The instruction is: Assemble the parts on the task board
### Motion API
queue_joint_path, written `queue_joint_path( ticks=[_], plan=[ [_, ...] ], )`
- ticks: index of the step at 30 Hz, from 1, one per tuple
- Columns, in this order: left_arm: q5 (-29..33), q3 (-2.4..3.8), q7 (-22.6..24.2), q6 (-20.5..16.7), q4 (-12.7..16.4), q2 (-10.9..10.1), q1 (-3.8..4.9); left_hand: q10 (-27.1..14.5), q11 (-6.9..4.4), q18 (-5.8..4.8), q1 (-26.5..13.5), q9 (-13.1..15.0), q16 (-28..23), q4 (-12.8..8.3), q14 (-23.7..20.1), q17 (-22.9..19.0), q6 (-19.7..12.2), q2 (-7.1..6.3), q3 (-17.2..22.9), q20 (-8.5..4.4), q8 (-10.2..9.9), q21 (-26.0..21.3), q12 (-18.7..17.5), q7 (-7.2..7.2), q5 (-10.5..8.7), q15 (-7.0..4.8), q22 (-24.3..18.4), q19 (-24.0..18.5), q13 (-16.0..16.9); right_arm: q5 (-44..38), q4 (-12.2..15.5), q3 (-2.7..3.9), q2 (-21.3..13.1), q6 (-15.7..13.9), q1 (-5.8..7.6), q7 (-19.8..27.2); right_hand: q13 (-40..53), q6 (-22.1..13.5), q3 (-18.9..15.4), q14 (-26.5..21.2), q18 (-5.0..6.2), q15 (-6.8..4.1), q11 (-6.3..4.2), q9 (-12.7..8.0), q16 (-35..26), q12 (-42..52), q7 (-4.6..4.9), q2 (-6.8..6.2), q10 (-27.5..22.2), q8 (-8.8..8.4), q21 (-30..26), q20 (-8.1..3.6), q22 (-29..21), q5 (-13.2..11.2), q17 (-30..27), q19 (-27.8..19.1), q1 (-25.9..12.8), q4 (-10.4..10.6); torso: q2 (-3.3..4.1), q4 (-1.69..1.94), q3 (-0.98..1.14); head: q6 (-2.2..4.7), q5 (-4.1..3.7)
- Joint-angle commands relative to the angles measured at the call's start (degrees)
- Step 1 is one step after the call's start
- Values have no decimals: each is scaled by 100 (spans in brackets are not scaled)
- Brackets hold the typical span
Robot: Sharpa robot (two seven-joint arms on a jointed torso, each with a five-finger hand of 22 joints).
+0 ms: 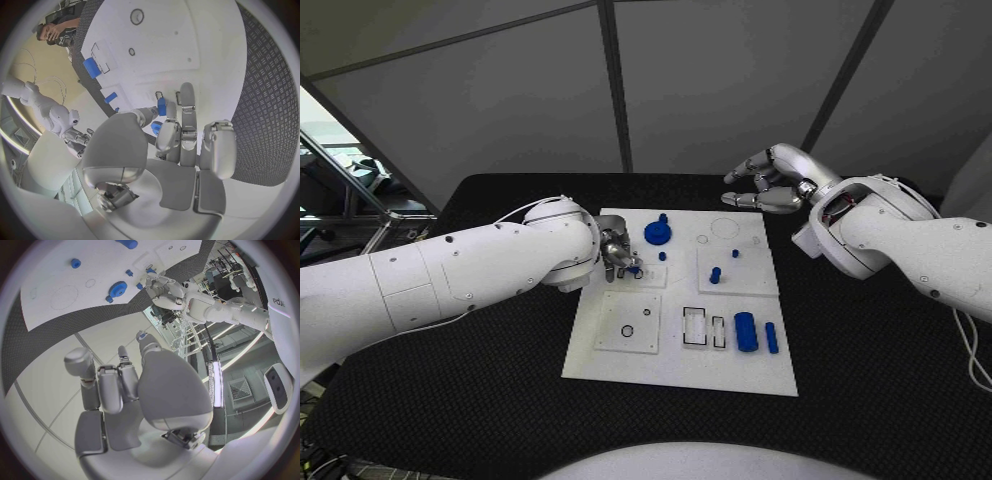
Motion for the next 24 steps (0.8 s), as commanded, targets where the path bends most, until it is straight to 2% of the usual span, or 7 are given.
queue_joint_path(
  ticks=[1,24],
  plan=[
    [-66,-10,-53,114,-16,19,3,43,2,-36,-25,4,-31,-689,20,9,0,19,692,2,29,13,35,-25,23,23,466,114,4,-26,3,6,7,22,14,37,297,12,-18,331,36,-51,-2,-8,-19,-31,-24,24,-26,22,-26,-7,7,21,370,-17,4,8,-3,2,3,-2,-3],
    [-66,-19,-74,159,28,65,-15,61,0,-44,-42,7,-32,-699,22,12,0,23,688,2,31,35,61,-26,20,22,502,131,31,-26,-13,5,23,48,13,35,297,12,-18,331,36,-51,-2,-8,-19,-31,-24,24,-26,22,-26,-7,7,21,370,-17,4,8,-4,1,9,-35,4]
  ],
)
